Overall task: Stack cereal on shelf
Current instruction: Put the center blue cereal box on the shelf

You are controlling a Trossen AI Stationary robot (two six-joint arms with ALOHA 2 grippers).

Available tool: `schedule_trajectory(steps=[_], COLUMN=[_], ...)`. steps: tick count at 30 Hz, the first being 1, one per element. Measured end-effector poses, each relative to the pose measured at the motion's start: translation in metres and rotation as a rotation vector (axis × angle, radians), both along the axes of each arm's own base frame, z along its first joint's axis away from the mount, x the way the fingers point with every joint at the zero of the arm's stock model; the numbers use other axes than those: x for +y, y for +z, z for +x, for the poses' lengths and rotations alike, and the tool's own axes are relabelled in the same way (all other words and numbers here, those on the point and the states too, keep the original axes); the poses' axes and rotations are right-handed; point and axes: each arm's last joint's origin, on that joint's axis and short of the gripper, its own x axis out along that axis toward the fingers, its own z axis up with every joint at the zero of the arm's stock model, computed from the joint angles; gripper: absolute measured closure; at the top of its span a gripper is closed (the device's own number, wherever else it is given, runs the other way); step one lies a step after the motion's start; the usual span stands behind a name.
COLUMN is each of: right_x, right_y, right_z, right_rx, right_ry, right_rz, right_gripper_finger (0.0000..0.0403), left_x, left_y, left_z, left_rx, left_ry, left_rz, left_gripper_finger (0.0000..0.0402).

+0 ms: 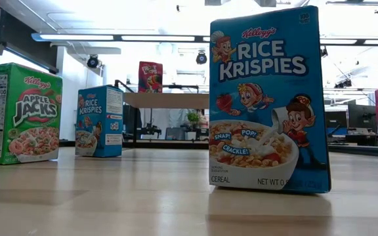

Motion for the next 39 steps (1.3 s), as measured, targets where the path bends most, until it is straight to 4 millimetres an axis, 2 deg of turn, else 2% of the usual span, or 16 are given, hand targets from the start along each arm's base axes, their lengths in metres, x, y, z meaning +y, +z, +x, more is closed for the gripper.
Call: schedule_trajectory(steps=[9, 16, 29, 39], right_x=[0.015, 0.015, 0.029, 0.039], right_y=[-0.039, -0.045, -0.050, -0.080], right_z=[0.019, 0.016, 0.005, 0.017], right_rx=[0.140, 0.199, 0.241, 0.319], right_ry=[-0.010, -0.014, 0.037, 0.056], right_rz=[-0.020, -0.048, -0.122, -0.175], right_gripper_finger=[0.0159, 0.0159, 0.0159, 0.0159], left_x=[0.000, 0.000, 0.000, 0.000], left_y=[0.000, 0.000, 0.000, 0.001], left_z=[0.000, 0.000, 0.000, 0.000], left_rx=[0.000, 0.000, -0.003, -0.006], left_ry=[-0.001, -0.002, 0.000, 0.000], left_rz=[0.000, 0.001, 0.000, 0.000], left_gripper_finger=[0.0192, 0.0192, 0.0192, 0.0192])
